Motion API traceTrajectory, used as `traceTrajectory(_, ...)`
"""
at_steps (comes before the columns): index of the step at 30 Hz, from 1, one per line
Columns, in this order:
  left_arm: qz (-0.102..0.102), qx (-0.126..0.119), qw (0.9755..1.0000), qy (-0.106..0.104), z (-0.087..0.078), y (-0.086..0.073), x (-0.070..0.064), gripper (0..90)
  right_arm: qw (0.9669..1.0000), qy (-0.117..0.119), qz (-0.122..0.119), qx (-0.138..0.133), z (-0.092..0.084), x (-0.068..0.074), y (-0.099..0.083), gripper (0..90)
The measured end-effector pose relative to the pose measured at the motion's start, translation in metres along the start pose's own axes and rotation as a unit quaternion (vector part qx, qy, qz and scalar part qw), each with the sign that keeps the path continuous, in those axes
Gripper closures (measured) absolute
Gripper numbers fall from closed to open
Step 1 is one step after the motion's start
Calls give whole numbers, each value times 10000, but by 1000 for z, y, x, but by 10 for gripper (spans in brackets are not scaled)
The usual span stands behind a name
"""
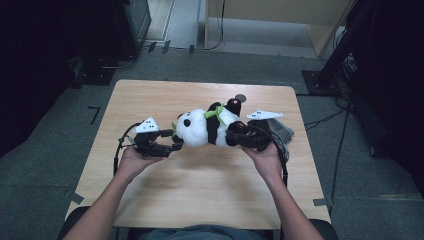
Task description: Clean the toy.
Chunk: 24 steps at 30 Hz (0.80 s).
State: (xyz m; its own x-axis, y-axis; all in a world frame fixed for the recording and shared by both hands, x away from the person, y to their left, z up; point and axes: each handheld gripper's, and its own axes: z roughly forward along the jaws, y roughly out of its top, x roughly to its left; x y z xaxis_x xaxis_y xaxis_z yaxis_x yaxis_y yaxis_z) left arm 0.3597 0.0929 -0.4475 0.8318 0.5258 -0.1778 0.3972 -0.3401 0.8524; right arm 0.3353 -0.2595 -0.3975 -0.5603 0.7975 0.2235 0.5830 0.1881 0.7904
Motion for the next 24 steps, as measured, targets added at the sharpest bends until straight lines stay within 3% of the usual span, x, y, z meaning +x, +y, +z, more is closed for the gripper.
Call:
traceTrajectory(3,2,-22,10000,0,3,0,1,247,9999,149,22,46,1,3,1,588)
traceTrajectory(5,47,26,9999,106,5,-1,2,226,9997,211,-2,90,2,6,1,588)
traceTrajectory(8,-23,80,9998,170,6,-2,5,125,9993,345,35,136,2,7,1,589)
traceTrajectory(11,-86,124,9997,214,9,-2,6,106,9988,457,82,181,4,7,0,590)
traceTrajectory(17,-84,411,9988,256,17,-3,5,106,9978,596,43,284,10,14,-2,594)
traceTrajectory(21,20,380,9989,286,16,-2,4,116,9970,707,124,298,11,15,-3,600)
traceTrajectory(23,95,342,9989,318,14,-1,3,252,9968,739,117,283,12,17,-3,601)
traceTrajectory(24,99,347,9988,320,14,0,2,268,9968,741,113,270,12,17,-3,602)
